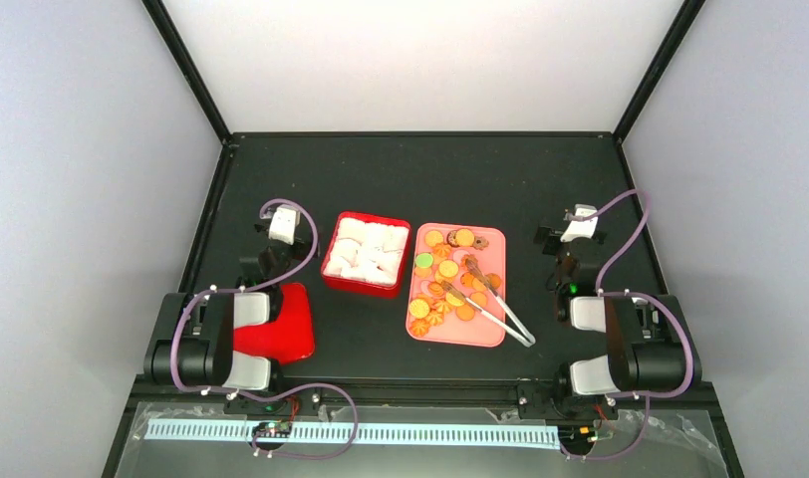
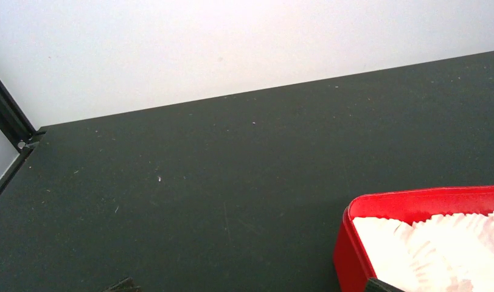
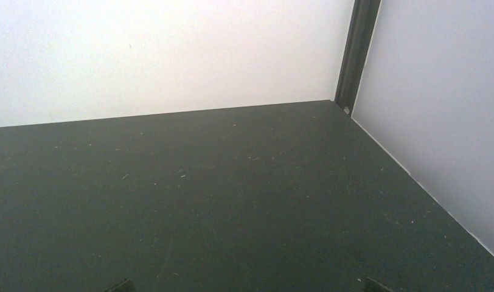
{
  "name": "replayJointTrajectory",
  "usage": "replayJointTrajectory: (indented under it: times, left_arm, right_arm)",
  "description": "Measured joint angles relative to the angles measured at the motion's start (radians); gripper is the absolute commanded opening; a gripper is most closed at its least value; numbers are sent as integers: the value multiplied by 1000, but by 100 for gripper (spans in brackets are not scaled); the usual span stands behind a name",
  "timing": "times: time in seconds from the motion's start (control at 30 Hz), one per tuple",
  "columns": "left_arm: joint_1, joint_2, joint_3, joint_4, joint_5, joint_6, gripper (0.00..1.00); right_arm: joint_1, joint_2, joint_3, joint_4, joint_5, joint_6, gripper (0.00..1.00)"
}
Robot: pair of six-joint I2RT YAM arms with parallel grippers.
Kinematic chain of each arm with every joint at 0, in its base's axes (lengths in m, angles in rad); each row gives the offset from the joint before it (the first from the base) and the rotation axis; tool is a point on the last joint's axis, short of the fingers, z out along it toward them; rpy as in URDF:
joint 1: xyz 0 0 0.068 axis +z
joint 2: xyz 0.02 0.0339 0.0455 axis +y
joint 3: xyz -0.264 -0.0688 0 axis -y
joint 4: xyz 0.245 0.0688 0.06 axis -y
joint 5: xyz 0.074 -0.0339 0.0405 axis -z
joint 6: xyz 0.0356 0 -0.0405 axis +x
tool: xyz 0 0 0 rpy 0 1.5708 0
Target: Pack the cookies
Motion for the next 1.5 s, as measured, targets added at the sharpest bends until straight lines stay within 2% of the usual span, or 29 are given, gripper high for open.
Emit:
replayJointTrajectory:
  times: [0.4, 0.5, 0.57, 0.6, 0.63, 0.7, 0.8, 0.87, 1.0, 1.17, 1.23, 1.37, 1.5]
  left_arm:
    - [0, 0, 0, 0, 0, 0, 99]
    - [0, -3, 7, -15, -15, -5, 99]
    - [1, -13, 68, -131, -28, -11, 99]
    - [2, -16, 161, -280, -31, -11, 99]
    - [2, -9, 240, -377, -32, -8, 99]
    - [2, 26, 501, -629, -26, 14, 99]
    - [3, 74, 783, -877, -1, 62, 99]
    - [10, 84, 875, -999, 24, 97, 99]
    - [29, 42, 832, -1186, 89, 171, 99]
    - [37, -17, 772, -1403, 200, 255, 99]
    - [37, -48, 775, -1460, 250, 282, 99]
    - [36, -103, 809, -1579, 352, 327, 99]
    - [35, -156, 820, -1659, 440, 369, 99]
  right_arm:
    - [0, 0, 0, 0, 9, 3, 100]
    - [1, -30, 20, -82, 54, 20, 100]
    - [4, -89, 118, -297, 135, 71, 100]
    - [4, -115, 234, -449, 174, 102, 100]
    - [3, -122, 293, -505, 184, 111, 100]
    - [2, -134, 472, -679, 179, 142, 100]
    - [-6, -163, 641, -858, 77, 248, 100]
    - [-18, -218, 631, -924, -50, 296, 99]
    - [47, -297, 543, -1071, -145, 313, 88]
    - [294, -298, 476, -1296, -129, 341, 85]
    - [357, -314, 437, -1354, -121, 364, 84]
    - [409, -401, 353, -1455, -120, 417, 82]
    - [418, -438, 329, -1508, -127, 457, 75]
